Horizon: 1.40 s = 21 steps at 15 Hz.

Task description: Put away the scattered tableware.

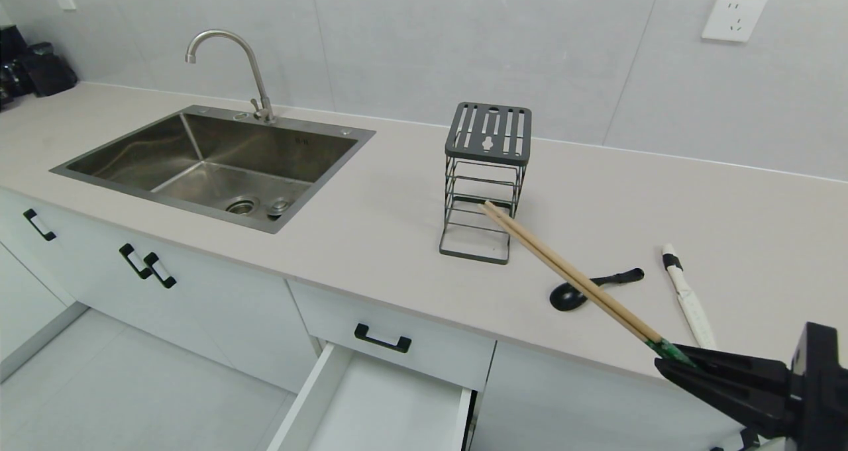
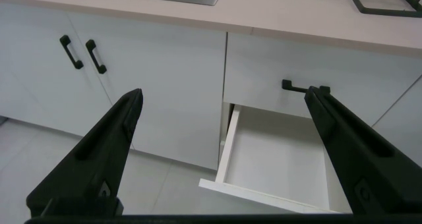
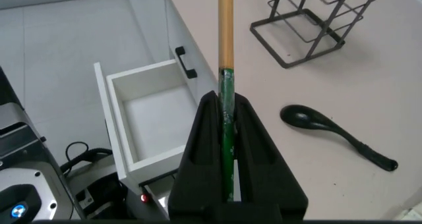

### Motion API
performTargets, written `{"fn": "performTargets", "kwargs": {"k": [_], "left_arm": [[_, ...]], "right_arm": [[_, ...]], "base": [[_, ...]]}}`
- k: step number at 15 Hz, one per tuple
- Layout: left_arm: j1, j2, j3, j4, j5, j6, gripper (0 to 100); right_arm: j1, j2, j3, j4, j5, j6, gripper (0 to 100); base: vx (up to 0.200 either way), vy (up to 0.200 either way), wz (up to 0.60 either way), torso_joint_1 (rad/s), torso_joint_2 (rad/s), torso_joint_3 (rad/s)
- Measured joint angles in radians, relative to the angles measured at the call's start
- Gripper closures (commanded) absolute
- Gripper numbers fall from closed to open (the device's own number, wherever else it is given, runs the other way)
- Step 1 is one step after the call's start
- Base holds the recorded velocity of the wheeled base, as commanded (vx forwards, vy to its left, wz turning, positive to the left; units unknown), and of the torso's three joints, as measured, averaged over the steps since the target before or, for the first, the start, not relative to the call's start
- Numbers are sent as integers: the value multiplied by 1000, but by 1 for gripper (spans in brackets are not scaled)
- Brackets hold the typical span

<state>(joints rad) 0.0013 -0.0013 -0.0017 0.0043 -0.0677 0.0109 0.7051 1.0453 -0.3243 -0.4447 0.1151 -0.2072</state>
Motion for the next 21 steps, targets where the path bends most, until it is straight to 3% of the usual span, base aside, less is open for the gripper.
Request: {"fn": "performTargets", "kwargs": {"k": [12,17,21], "left_arm": [[0,0,0,0,0,0,0],[0,0,0,0,0,0,0],[0,0,0,0,0,0,0]], "right_arm": [[40,199,-47,-12,17,-47,100],[112,321,-97,-22,63,-46,100],[200,398,-182,-23,32,-29,100]], "base": [[0,0,0,0,0,0],[0,0,0,0,0,0],[0,0,0,0,0,0]]}}
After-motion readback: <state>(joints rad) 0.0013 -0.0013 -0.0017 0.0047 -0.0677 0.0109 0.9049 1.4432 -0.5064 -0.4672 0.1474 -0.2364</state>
